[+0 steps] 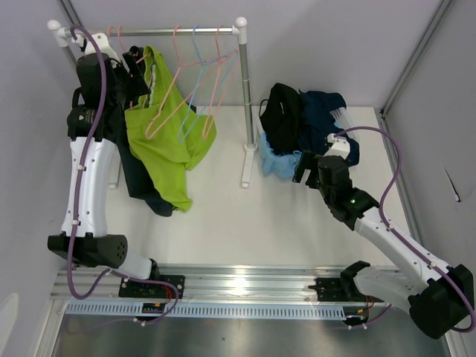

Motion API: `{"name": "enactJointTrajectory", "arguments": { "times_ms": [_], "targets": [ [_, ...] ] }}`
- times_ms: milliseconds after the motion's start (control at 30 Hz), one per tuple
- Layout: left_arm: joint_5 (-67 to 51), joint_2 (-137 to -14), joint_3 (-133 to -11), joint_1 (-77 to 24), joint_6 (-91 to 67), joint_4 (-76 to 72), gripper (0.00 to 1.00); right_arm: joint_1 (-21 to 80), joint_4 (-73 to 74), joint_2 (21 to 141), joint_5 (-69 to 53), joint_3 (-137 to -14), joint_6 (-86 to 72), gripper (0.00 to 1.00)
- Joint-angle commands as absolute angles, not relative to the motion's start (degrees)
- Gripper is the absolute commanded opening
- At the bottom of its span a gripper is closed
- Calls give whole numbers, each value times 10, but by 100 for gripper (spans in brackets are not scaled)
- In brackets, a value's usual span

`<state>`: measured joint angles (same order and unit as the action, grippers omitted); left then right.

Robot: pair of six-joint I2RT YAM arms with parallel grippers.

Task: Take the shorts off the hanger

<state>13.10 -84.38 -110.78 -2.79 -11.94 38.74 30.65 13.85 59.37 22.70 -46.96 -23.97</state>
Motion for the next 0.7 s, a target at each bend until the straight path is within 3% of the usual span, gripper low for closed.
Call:
{"name": "enactJointTrajectory", "arguments": {
  "times_ms": [0, 567, 667],
  "targets": [
    [119, -850, -1102, -8, -117, 375, 79, 309, 136, 583, 241, -464, -245, 99],
    [82, -934, -1128, 19, -133, 375, 70, 310, 120, 608, 243, -454, -246, 100],
    [67, -955, -1155, 24, -138, 387, 57, 310, 117, 611, 243, -452, -243, 99]
  ]
}}
